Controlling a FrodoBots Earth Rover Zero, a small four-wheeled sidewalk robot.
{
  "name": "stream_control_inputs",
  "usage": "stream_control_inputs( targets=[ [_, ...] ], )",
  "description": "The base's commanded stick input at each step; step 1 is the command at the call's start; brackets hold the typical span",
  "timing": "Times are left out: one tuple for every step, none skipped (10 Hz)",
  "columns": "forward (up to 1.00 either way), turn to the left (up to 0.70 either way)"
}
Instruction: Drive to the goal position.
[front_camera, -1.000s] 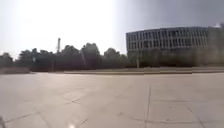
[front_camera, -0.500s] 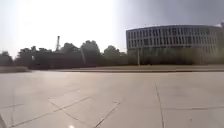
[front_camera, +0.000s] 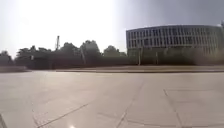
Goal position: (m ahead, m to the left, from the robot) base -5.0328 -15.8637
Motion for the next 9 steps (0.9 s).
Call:
stream_control_inputs(
  targets=[
    [1.0, 0.02],
    [1.0, 0.01],
    [1.0, 0.01],
    [1.0, 0.01],
    [1.0, 0.01],
    [1.0, 0.01],
    [1.0, 0.01],
    [1.0, 0.01],
    [1.0, 0.01]
  ],
)
